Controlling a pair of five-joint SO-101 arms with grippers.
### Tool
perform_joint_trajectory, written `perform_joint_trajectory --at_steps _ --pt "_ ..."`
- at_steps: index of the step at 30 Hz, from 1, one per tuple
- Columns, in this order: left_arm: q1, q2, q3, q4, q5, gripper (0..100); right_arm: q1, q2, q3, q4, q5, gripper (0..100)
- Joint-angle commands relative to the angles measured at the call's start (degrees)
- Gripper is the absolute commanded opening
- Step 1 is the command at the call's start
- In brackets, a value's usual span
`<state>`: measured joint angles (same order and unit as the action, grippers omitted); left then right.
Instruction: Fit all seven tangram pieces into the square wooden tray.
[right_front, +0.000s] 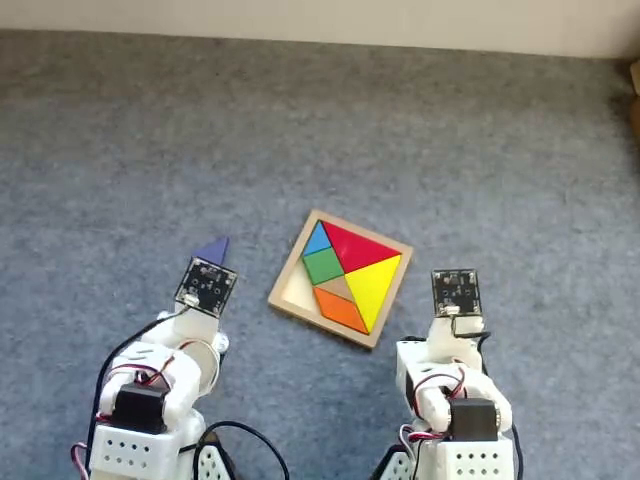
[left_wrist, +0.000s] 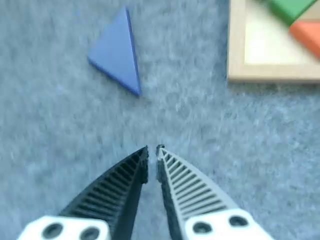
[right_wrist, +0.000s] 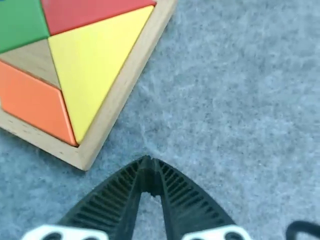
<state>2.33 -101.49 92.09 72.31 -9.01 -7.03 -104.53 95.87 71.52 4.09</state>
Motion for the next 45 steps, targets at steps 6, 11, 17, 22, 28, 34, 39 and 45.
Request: perform_joint_trajectory --at_steps 6,11,17,22,28,34,39,45 --pt "-7.43 -2.51 -12.35 -7.03 -14.86 5 1.1 -1.36 7.25 0.57 -0.44 0.5" --pt "-7.25 8.84 -18.95 -3.43 -14.42 5 3.03 -1.36 7.25 0.57 -0.44 0.5" --pt "-5.76 30.73 -27.82 -5.89 -12.92 9 3.56 -1.36 7.25 0.57 -0.44 0.5" --pt "-4.79 48.22 -35.12 -7.3 -7.82 20 3.56 -1.36 7.25 0.57 -0.44 0.5" --pt "-5.05 66.42 -45.32 -8.53 -6.42 22 3.56 -1.36 7.25 0.57 -0.44 0.5" --pt "-5.14 81.89 -54.02 -8.62 -3.16 22 3.56 -1.36 7.25 0.57 -0.35 0.5" --pt "-5.14 92.44 -60.18 -8.62 -0.7 22 3.56 -1.36 7.25 0.57 -0.18 0.5" --pt "-5.23 101.41 -66.59 -8.62 -0.44 22 3.56 -1.36 7.25 0.57 -0.09 0.5"
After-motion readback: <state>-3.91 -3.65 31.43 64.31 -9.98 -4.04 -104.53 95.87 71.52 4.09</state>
